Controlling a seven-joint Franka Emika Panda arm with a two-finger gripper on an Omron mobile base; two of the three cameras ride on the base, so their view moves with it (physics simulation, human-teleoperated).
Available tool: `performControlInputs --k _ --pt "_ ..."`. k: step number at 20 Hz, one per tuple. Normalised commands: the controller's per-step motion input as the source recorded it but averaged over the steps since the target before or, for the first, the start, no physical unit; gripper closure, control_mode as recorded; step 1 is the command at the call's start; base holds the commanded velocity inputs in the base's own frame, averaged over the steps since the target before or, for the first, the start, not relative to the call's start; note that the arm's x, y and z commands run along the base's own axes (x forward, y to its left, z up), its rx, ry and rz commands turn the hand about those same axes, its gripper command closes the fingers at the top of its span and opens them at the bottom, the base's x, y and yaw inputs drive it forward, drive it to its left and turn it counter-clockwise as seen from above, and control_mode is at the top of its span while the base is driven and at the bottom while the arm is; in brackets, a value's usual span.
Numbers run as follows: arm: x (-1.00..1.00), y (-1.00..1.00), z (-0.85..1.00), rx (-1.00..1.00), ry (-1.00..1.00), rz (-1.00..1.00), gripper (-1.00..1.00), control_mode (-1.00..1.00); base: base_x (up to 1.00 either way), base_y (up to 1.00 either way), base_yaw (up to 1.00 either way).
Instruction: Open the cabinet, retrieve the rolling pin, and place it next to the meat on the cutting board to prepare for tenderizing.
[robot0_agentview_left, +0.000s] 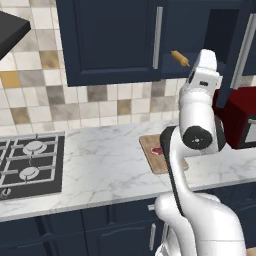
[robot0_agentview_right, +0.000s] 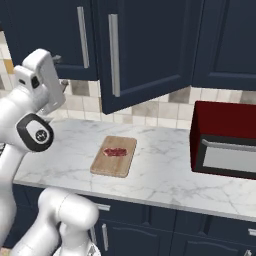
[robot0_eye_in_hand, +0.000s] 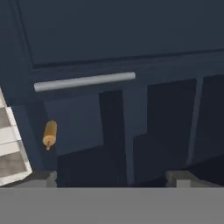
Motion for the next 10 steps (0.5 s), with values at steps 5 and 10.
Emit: performControlInputs --k 5,10 --pt "0.39 -0.01 0.00 -0.10 0.04 -0.48 -1.00 -1.00 0.00 0.00 0.00" --pt "0.40 -0.02 0.00 -0.04 0.08 -0.42 -1.00 -1.00 0.00 0.00 0.00"
